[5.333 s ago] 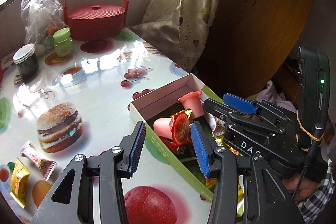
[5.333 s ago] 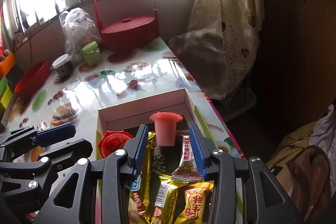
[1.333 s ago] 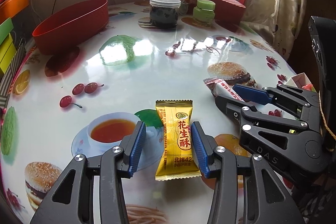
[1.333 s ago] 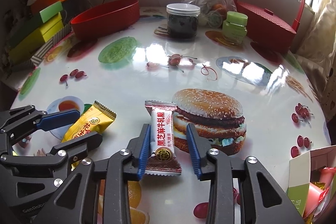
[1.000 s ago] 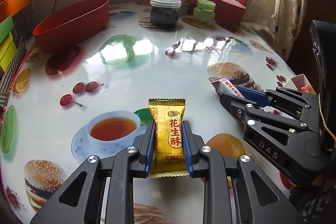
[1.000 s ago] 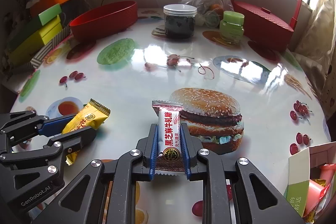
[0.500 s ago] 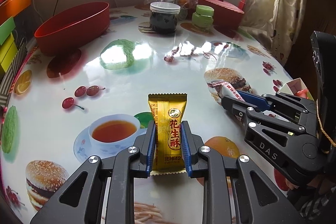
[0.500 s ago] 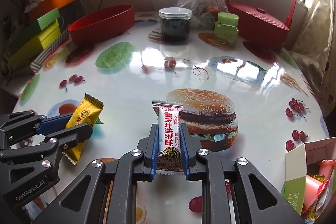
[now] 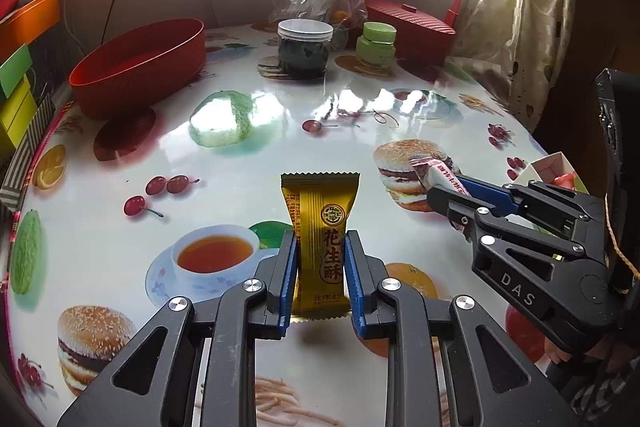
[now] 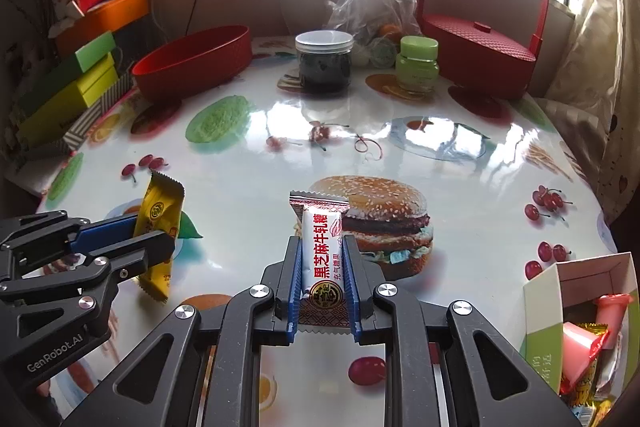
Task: Organize snacks
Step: 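Carry the white bar over the green box while the left gripper carries the yellow packet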
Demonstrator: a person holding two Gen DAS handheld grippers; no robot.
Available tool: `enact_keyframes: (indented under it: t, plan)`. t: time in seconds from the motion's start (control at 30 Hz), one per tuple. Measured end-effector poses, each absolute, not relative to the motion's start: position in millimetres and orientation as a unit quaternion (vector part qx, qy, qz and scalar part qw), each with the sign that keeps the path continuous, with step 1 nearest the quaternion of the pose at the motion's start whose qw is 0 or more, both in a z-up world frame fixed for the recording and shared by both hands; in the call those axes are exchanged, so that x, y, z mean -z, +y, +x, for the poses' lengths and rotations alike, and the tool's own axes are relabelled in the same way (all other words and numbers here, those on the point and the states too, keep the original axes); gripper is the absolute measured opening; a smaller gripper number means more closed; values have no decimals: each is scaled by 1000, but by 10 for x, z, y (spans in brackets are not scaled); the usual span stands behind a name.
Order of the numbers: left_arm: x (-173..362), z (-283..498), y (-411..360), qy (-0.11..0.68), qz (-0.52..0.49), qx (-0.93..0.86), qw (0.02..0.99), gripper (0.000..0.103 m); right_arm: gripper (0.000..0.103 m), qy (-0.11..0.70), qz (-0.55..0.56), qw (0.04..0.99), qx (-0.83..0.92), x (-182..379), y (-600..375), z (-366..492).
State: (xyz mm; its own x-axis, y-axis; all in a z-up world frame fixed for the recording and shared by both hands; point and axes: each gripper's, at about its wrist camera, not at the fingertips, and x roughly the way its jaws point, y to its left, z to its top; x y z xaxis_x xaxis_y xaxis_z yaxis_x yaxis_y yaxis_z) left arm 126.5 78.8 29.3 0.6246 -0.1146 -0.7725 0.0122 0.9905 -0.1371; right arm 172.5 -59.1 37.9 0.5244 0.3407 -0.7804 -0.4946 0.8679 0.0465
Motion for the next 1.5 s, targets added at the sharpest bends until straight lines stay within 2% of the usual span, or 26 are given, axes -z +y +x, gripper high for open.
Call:
enact_keyframes:
  t: [1.5]
  plan:
    - [-755,1121,-231,394,-19,141,908,24,18,385,-52,911,-139,-894,-1737,1340]
